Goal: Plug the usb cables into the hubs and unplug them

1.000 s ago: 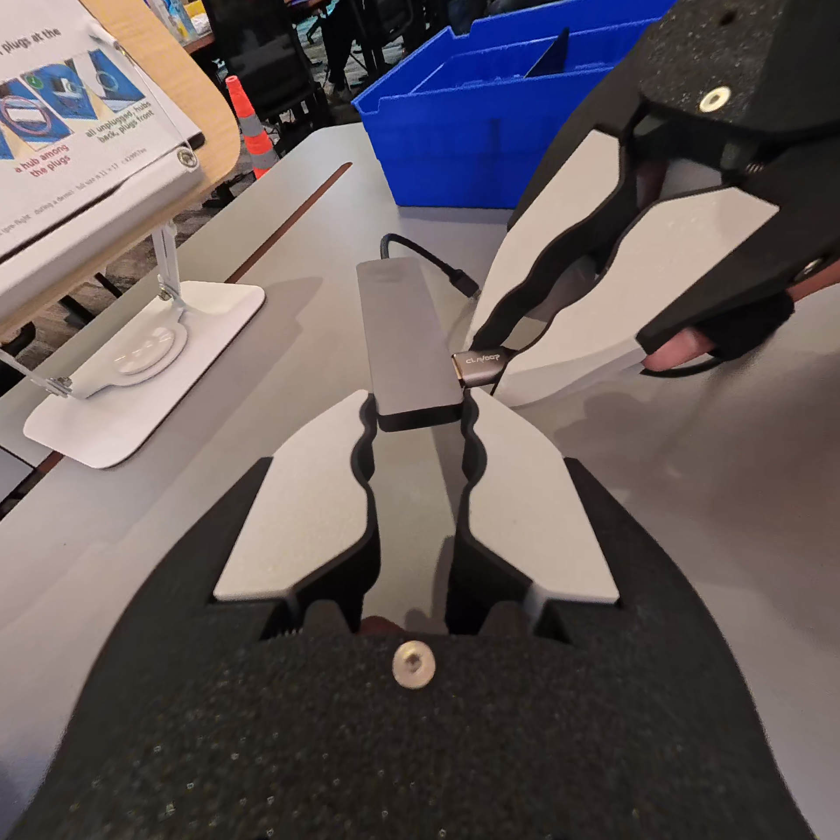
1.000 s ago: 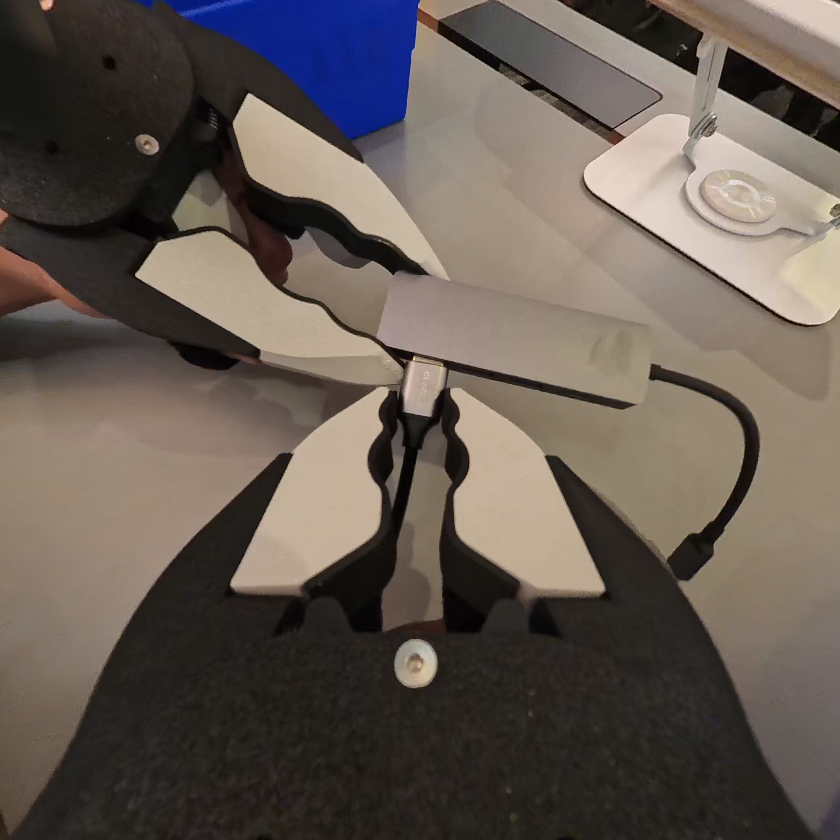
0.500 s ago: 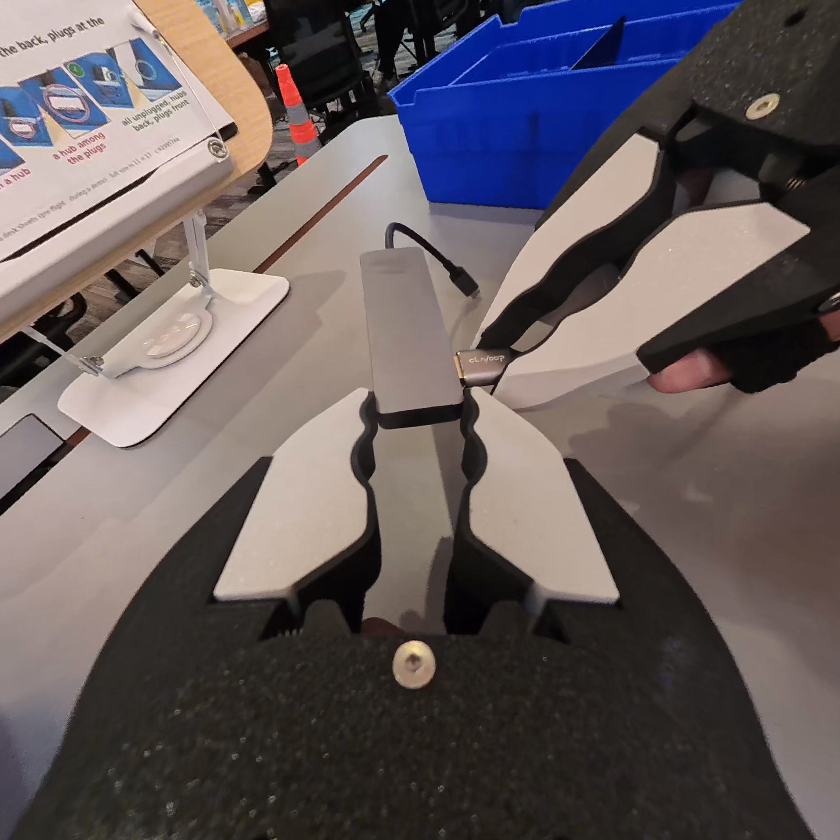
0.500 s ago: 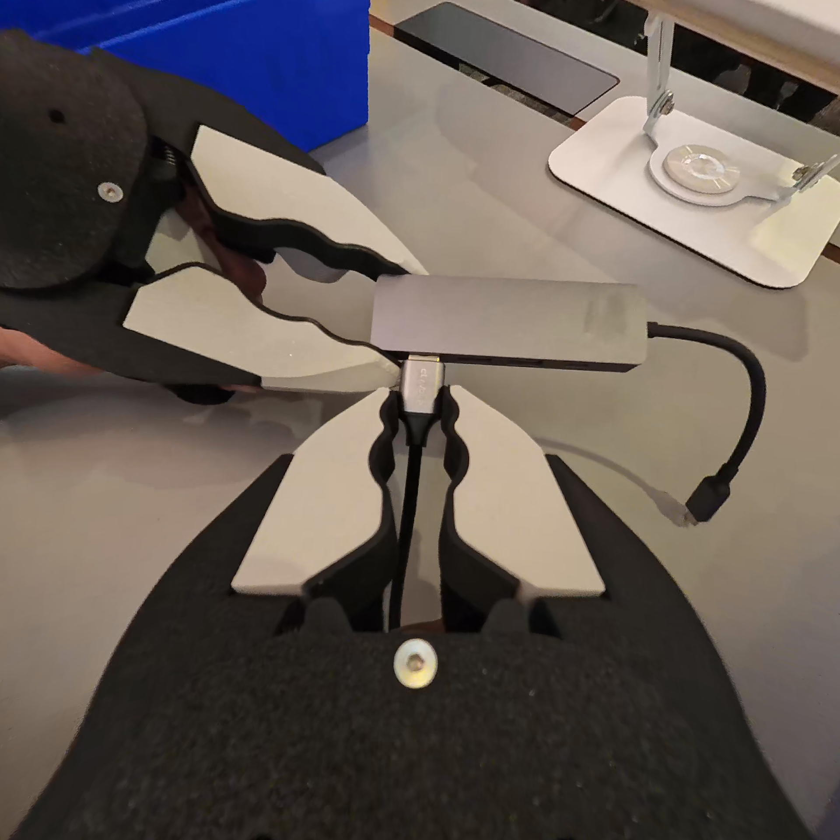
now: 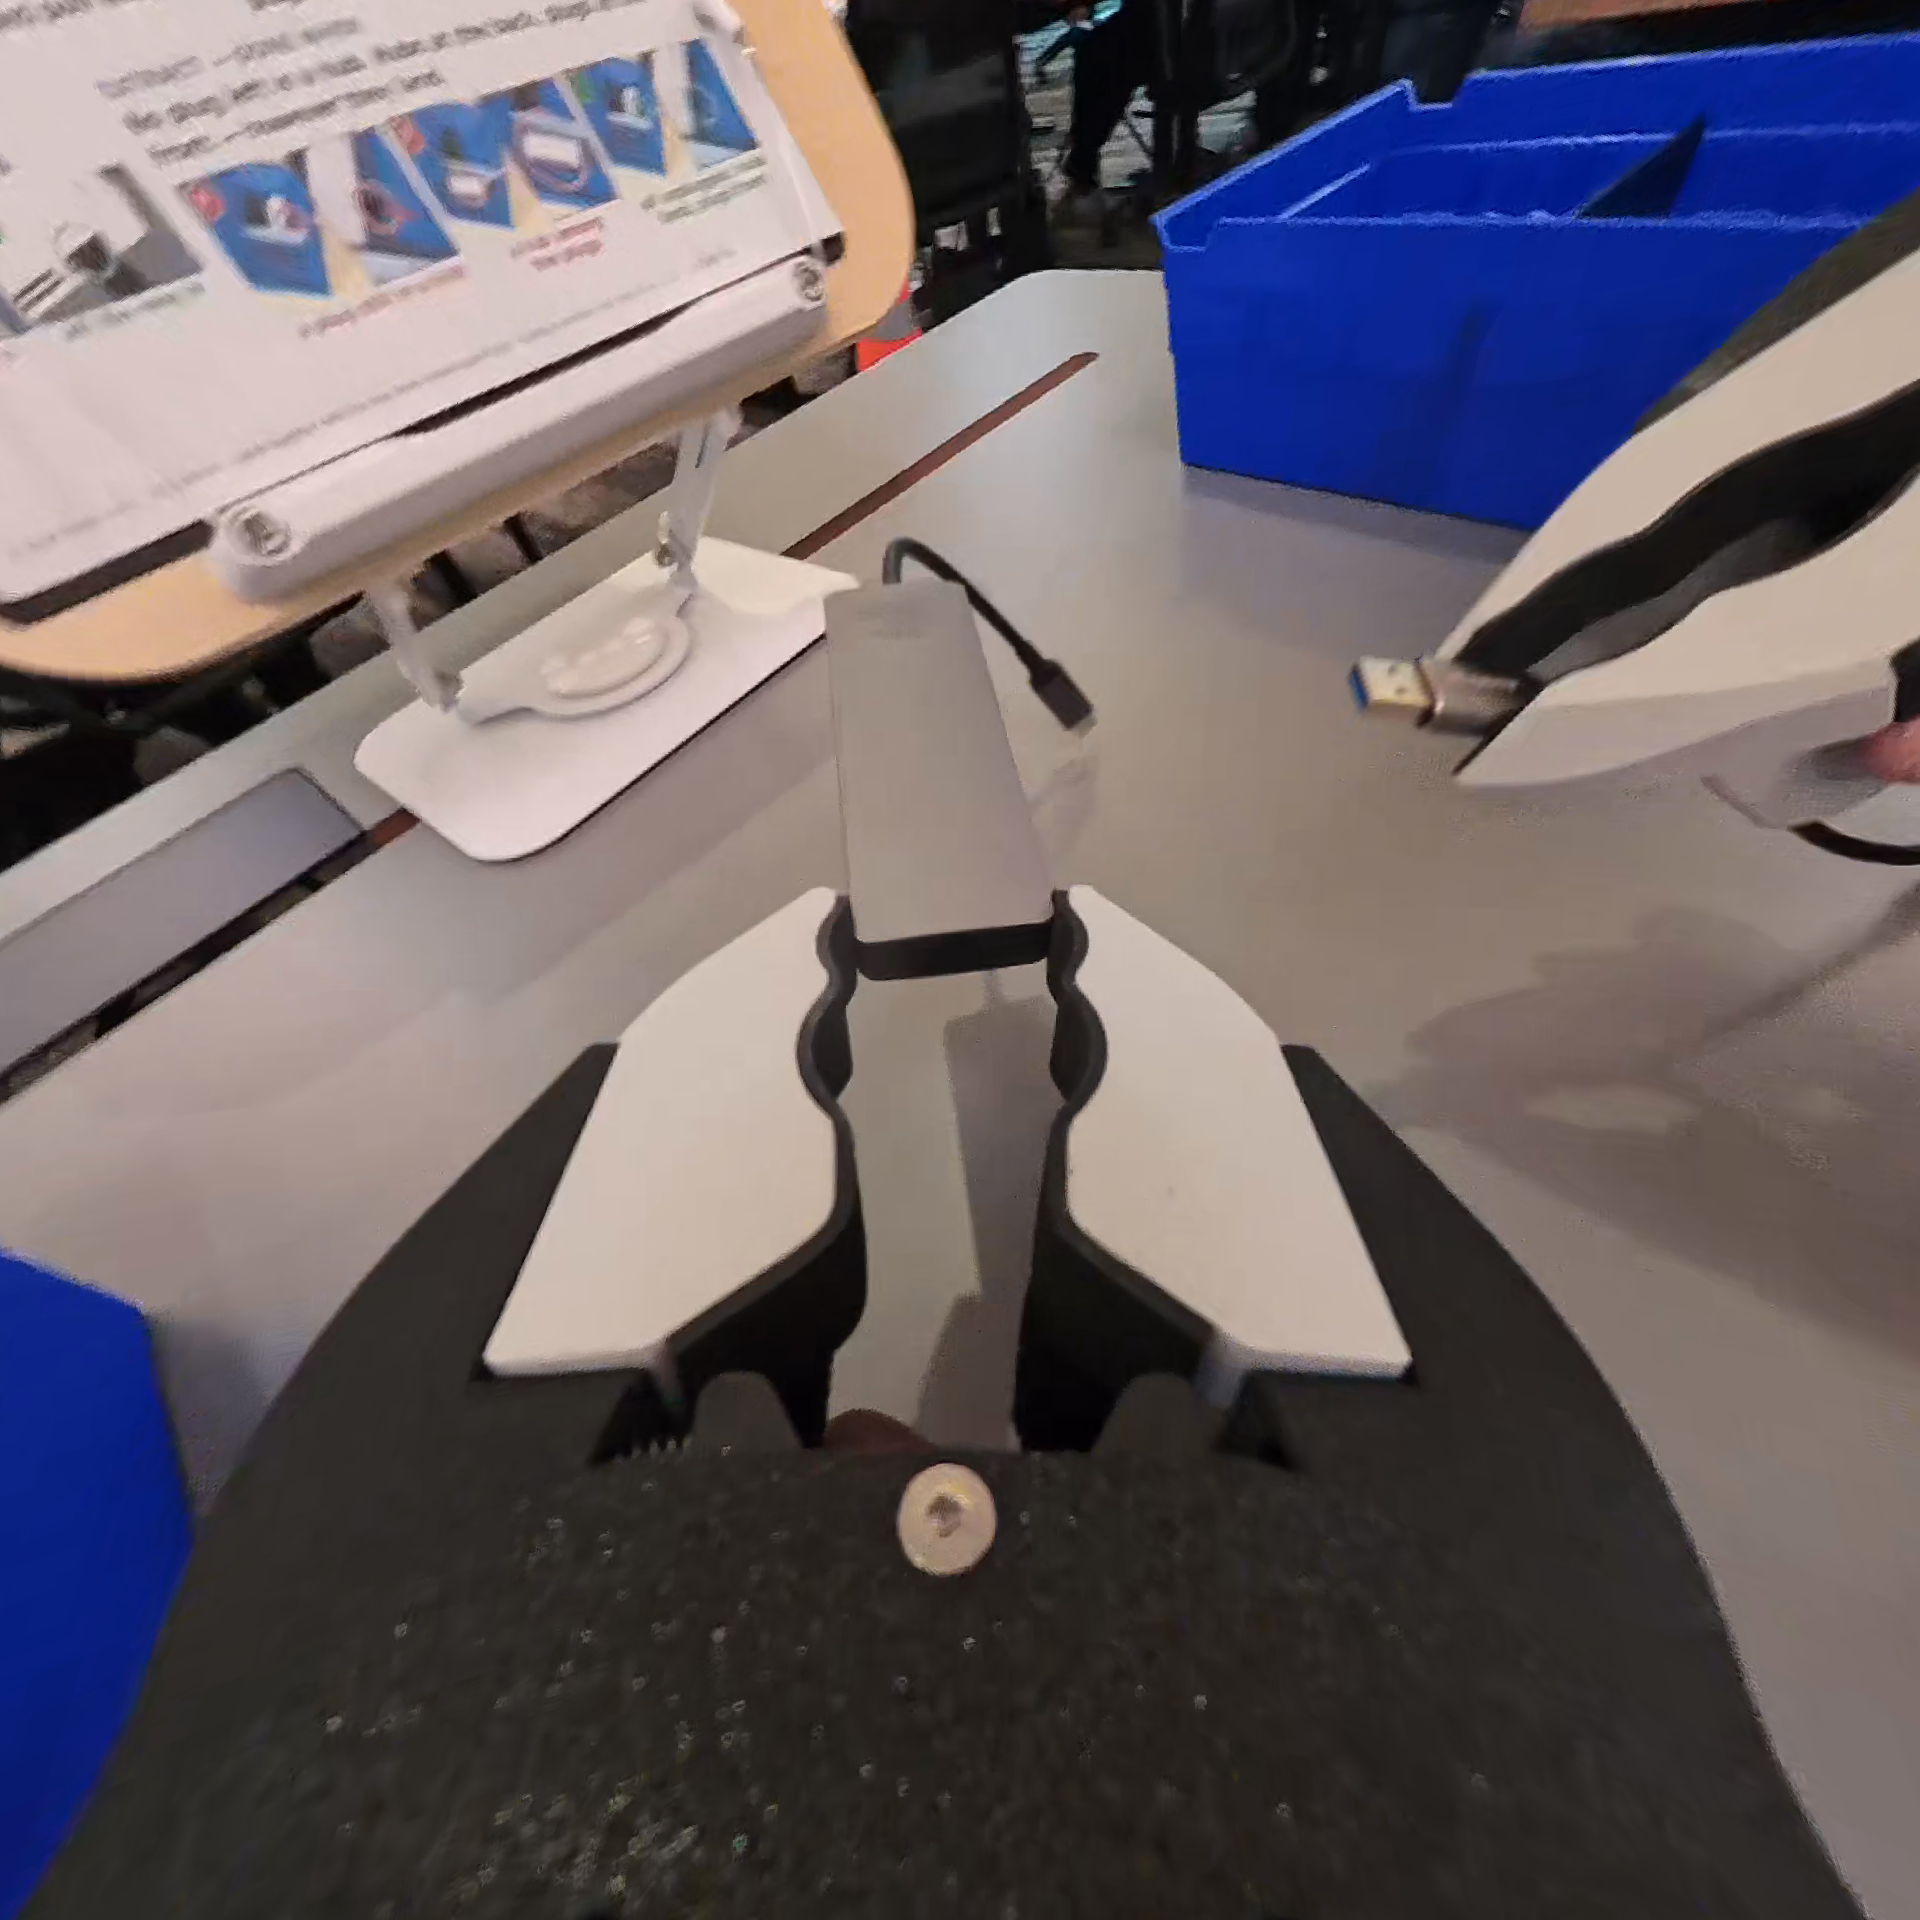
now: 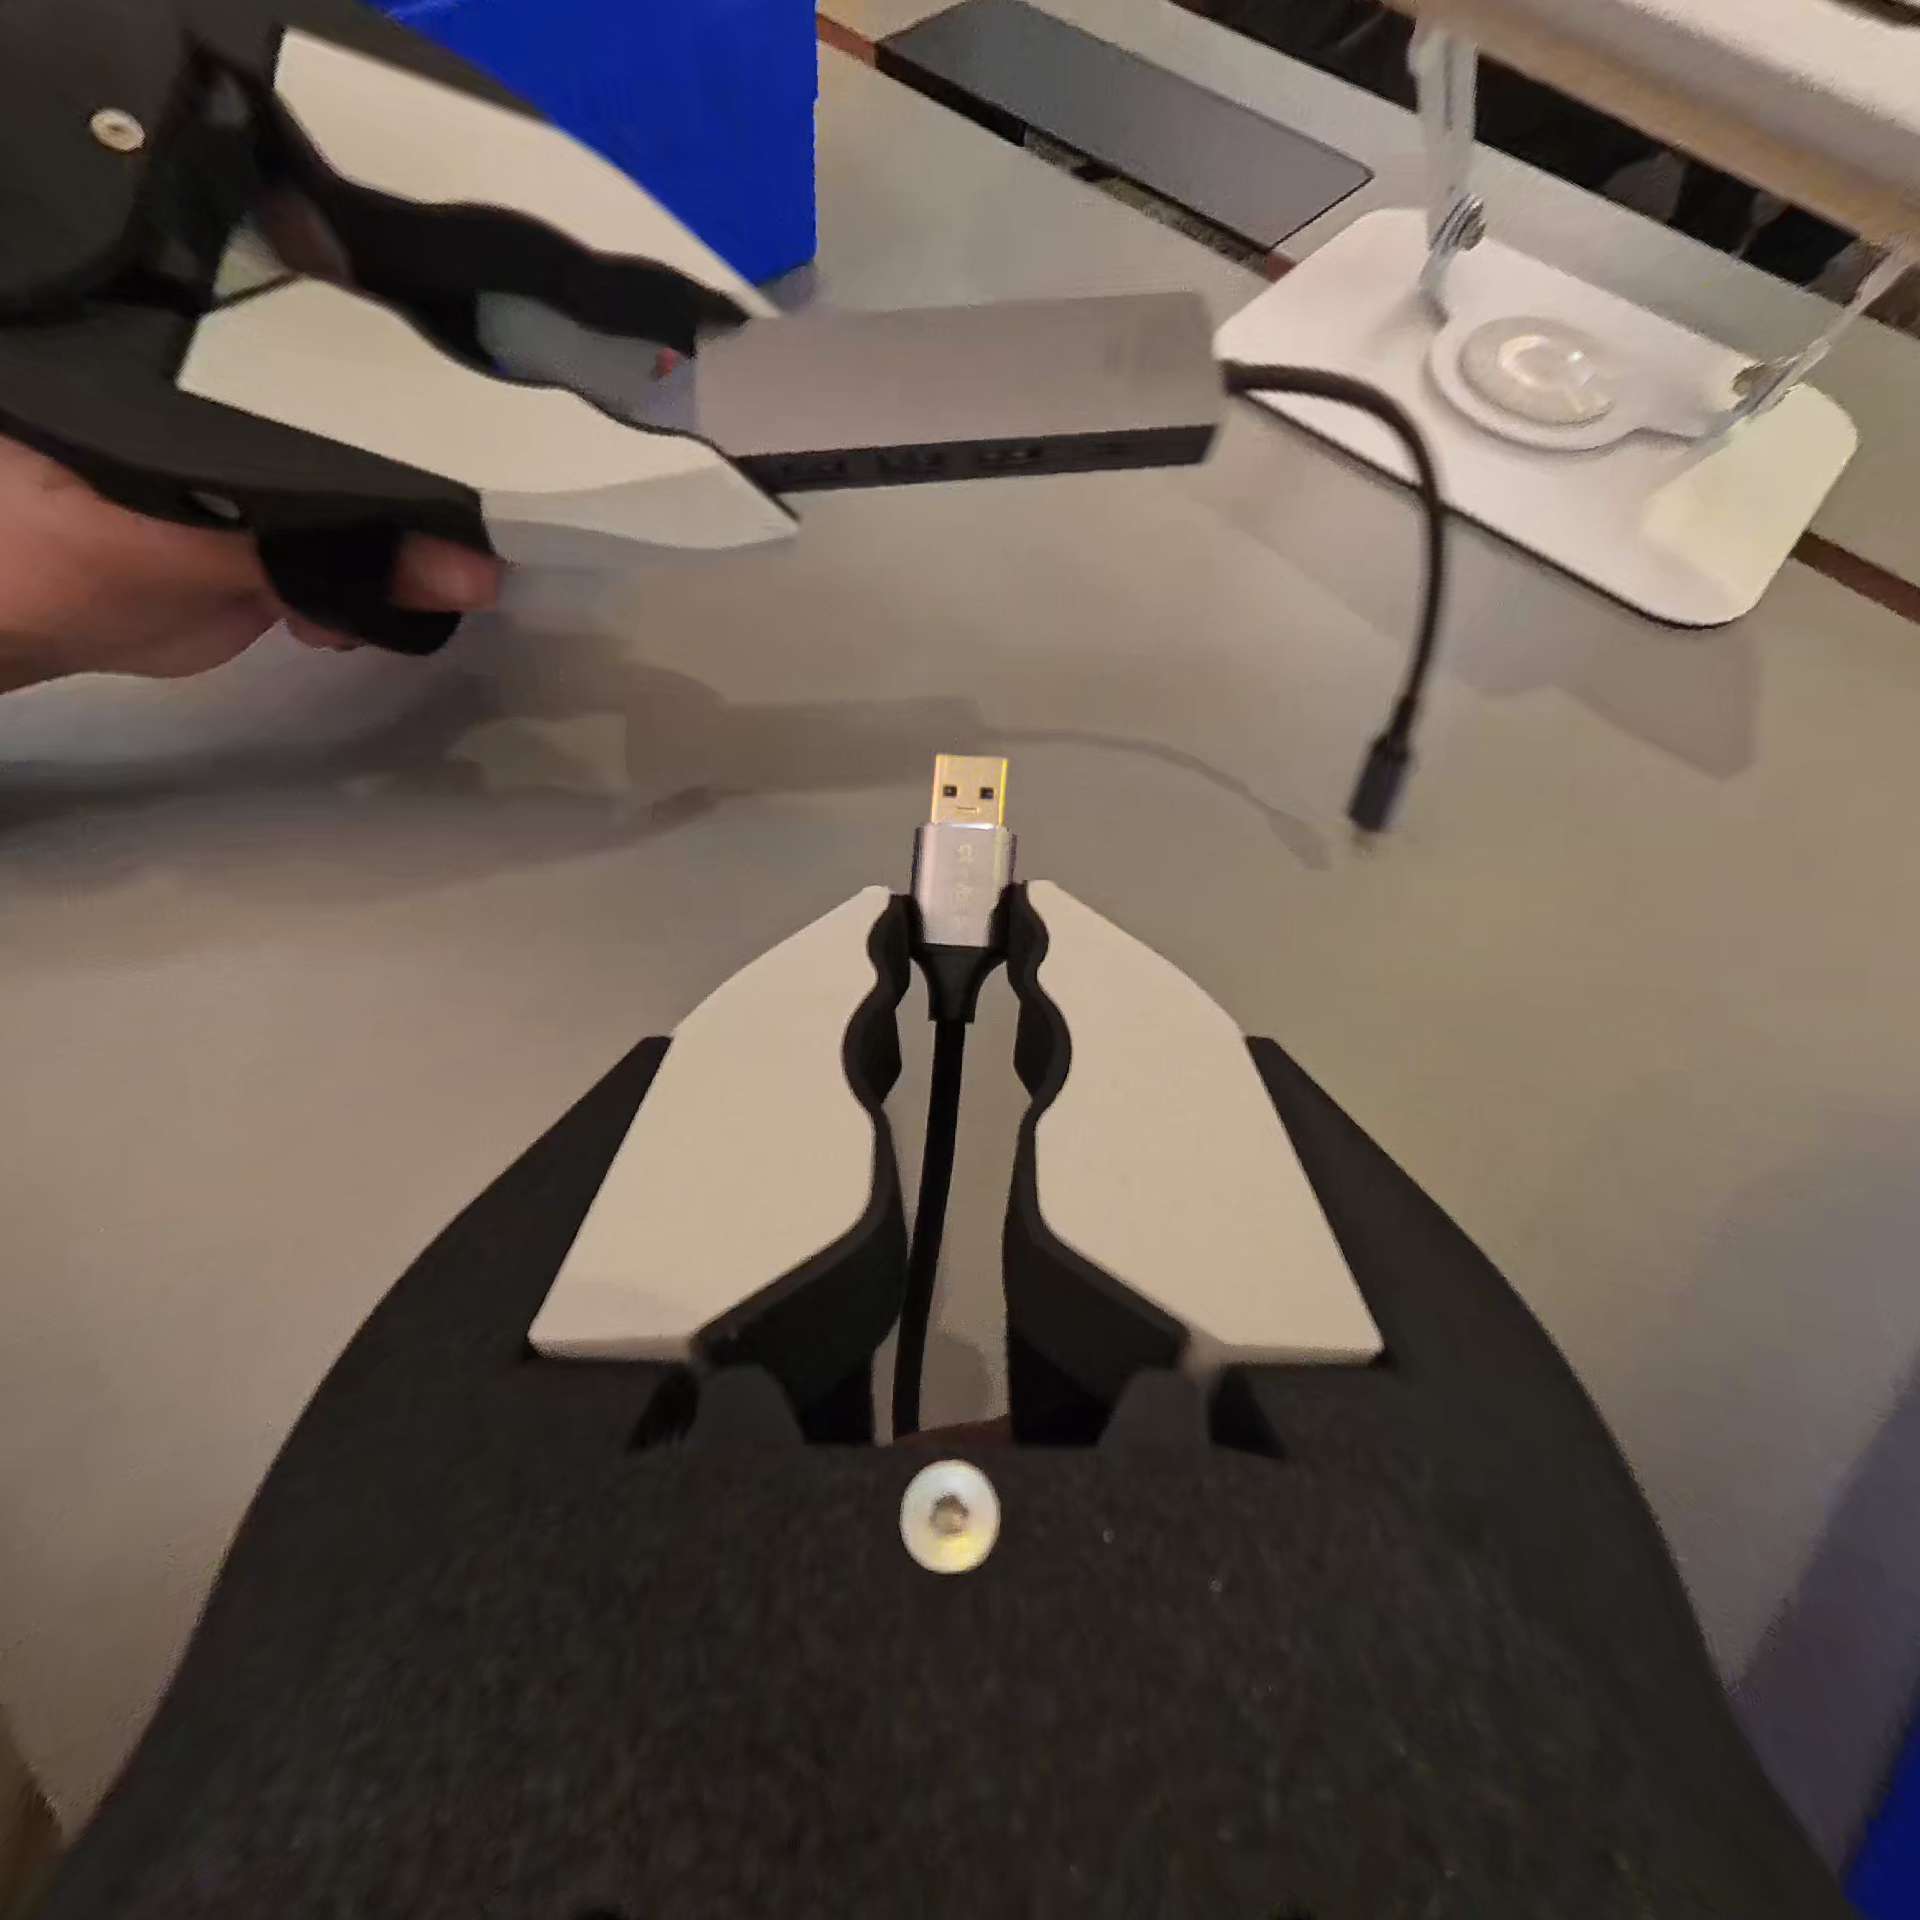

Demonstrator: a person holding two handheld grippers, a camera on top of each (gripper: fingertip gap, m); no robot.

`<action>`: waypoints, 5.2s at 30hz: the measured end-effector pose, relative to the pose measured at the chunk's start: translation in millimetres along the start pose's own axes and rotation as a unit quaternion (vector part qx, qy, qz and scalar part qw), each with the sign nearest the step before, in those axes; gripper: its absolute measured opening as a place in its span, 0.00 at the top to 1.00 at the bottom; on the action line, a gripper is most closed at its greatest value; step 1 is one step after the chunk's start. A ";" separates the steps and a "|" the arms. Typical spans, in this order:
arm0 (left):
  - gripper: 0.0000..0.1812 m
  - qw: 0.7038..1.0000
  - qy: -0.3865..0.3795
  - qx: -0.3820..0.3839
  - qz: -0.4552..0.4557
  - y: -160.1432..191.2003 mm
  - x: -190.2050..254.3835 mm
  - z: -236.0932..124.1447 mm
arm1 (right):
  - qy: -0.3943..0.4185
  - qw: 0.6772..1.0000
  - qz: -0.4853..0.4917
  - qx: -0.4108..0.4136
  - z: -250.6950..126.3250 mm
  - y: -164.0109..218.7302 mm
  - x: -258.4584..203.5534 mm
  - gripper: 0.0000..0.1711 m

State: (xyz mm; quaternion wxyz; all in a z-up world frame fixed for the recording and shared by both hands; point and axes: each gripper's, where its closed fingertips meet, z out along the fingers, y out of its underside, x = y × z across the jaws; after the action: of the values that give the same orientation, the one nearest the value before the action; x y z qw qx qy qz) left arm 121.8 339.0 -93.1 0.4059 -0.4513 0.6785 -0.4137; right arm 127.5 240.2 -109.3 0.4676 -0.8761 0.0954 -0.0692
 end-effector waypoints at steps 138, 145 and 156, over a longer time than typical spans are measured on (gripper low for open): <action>0.81 0.978 0.082 0.187 0.050 -57.8 73.0 -63.6 | -0.345 0.858 0.318 0.206 -35.8 -62.2 -29.6 0.74; 0.81 0.975 0.076 0.172 0.122 -45.7 93.5 -54.1 | -0.414 0.795 0.377 0.235 -46.7 -78.9 -34.3 0.75; 0.76 0.993 -0.056 0.091 0.045 -24.8 55.6 -51.4 | -0.219 0.926 0.228 0.205 -30.6 -62.6 -1.0 0.93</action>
State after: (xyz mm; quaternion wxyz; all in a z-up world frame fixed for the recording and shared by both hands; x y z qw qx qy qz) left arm 66.5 290.1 -63.1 0.5014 -0.4039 0.6335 -0.4291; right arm 126.5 249.9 -40.4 0.6494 -0.7089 0.1721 0.2147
